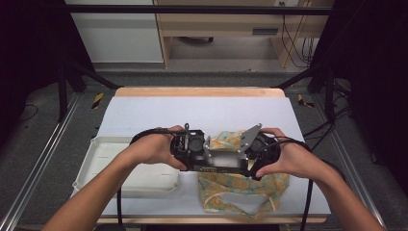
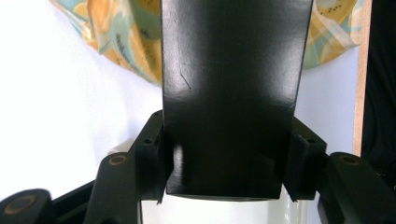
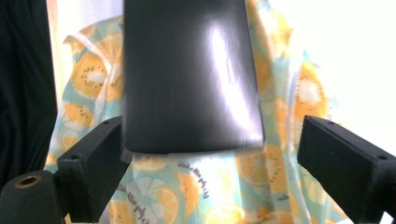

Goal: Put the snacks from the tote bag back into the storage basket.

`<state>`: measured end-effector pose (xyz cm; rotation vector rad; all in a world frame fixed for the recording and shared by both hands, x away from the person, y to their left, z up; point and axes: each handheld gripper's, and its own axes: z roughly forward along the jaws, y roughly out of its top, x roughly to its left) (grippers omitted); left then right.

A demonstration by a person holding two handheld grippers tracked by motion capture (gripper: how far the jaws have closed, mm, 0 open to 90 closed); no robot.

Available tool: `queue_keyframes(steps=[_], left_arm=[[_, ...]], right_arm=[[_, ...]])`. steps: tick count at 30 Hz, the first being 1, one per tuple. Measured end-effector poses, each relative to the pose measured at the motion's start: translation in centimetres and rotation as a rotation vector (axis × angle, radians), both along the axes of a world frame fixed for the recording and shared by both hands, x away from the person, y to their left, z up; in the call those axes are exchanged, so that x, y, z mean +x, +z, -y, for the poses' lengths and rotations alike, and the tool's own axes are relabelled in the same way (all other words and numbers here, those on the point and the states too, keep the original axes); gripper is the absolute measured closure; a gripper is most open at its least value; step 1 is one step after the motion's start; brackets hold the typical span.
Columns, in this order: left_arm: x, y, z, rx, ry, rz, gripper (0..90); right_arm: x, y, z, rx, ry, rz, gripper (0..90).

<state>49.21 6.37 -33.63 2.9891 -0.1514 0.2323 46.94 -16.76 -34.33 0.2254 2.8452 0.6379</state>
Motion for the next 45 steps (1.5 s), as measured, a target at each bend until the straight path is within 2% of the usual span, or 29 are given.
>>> queue_keyframes(steps=[2,5,7,12,16,18,20,22,23,26,29,38,40,45], left_arm=[[0.2,0.1,-0.4,-0.007,0.003,0.001,43.5],[0.5,0.5,-0.8,0.002,-0.004,0.000,43.5],[0.9,0.5,-1.2,0.004,0.005,0.006,43.5],[1.2,0.6,-2.4,0.012,0.022,0.004,43.5],[0.8,0.6,-3.6,0.016,0.047,0.014,43.4],[0.7,0.6,-3.9,0.012,0.052,0.016,43.5],[0.5,0.5,-5.0,0.003,0.073,0.010,43.4],[0.4,0.4,-5.7,0.012,0.094,0.013,43.4],[0.3,0.4,-6.1,0.023,0.100,0.019,43.4],[0.2,0.6,-6.9,0.017,0.110,0.022,43.4],[0.3,1.3,-8.5,0.007,0.129,0.035,43.4],[0.9,2.5,-10.8,0.006,0.152,0.044,43.4],[1.0,2.6,-11.3,0.009,0.158,0.044,43.4],[1.1,3.2,-12.4,0.022,0.160,0.062,43.4]], right_arm=[[-0.3,0.4,0.7,0.038,0.010,0.037,7.0],[-0.6,1.2,1.8,0.101,0.001,0.060,6.7],[-0.7,1.7,2.6,0.125,-0.004,0.071,6.7],[-0.7,1.4,4.0,0.165,-0.110,0.099,10.9],[-1.1,-0.2,4.1,0.168,-0.168,0.093,14.9],[-1.7,-1.0,3.8,0.146,-0.185,0.112,15.6],[-2.0,-1.6,3.7,0.140,-0.195,0.118,15.6],[-2.2,-2.0,3.8,0.147,-0.212,0.135,15.5],[-2.2,-2.1,3.9,0.152,-0.227,0.139,15.5],[-2.3,-2.4,4.1,0.149,-0.241,0.166,15.5],[-2.4,-2.6,4.3,0.159,-0.255,0.186,15.5],[-2.0,-3.1,4.9,0.169,-0.309,0.214,15.5],[-2.0,-3.2,5.1,0.186,-0.326,0.209,15.1],[-2.6,-3.5,5.3,0.217,-0.342,0.236,14.7]])
